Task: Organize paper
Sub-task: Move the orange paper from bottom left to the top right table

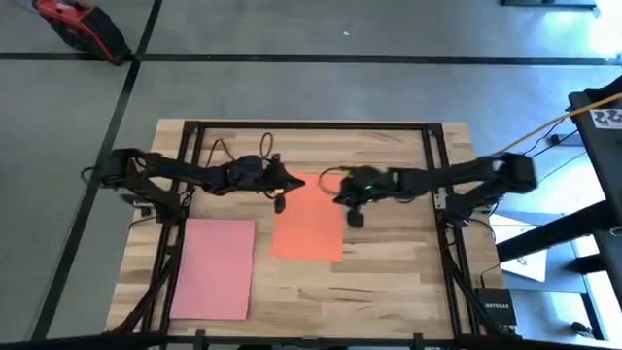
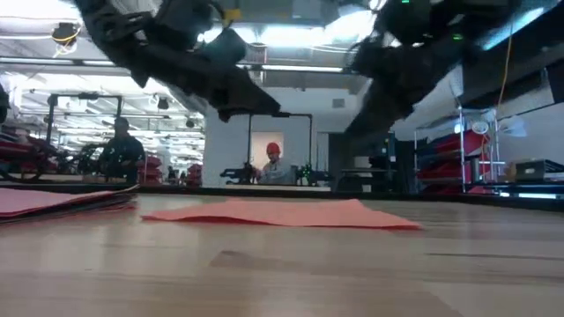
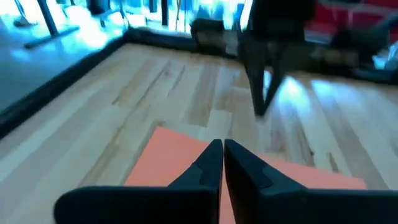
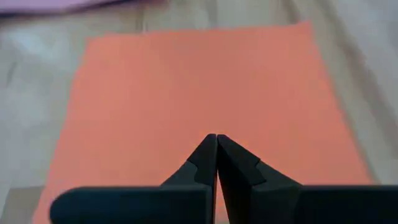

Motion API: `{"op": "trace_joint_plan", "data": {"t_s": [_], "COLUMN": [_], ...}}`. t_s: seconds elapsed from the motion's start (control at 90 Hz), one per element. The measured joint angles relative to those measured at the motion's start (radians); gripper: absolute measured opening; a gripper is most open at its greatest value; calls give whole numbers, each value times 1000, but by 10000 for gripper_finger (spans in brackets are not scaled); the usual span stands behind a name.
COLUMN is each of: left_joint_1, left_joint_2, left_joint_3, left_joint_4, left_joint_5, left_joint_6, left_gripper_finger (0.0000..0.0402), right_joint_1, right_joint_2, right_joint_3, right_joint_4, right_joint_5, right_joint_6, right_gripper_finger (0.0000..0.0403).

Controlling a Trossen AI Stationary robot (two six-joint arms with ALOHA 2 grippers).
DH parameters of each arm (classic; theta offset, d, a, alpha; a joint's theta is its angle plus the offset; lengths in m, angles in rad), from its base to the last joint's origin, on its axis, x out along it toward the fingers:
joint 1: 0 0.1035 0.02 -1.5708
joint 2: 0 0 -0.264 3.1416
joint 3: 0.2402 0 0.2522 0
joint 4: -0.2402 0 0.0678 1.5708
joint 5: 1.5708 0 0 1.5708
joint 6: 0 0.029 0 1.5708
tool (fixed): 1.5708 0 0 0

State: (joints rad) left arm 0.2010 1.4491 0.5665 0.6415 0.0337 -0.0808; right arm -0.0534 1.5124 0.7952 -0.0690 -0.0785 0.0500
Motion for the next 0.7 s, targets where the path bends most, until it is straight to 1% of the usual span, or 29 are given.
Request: {"op": "trace_joint_plan", "data": {"t_s": [0.111, 0.178, 0.3, 0.467, 0.578, 0.7], "left_joint_1": [20, 34, 53, 68, 69, 69], "left_joint_2": [-35, -47, -51, -51, -51, -50], "left_joint_3": [-61, -92, -136, -157, -157, -157], "left_joint_4": [70, 118, 199, 204, 202, 208], "left_joint_5": [-20, -23, -24, -24, -24, -24], "left_joint_6": [-24, -36, -55, -72, -66, -64], "left_gripper_finger": [0, 0, 0, 0, 0, 0], "right_joint_1": [39, 56, 76, 82, 82, 80], "right_joint_2": [140, 213, 316, 386, 399, 398], "right_joint_3": [125, 192, 280, 309, 308, 310], "right_joint_4": [-77, -96, -142, -160, -205, -288], "right_joint_5": [40, 64, 71, 77, 82, 121], "right_joint_6": [28, 48, 78, 128, 147, 154], "right_gripper_finger": [0, 0, 0, 0, 0, 0]}}
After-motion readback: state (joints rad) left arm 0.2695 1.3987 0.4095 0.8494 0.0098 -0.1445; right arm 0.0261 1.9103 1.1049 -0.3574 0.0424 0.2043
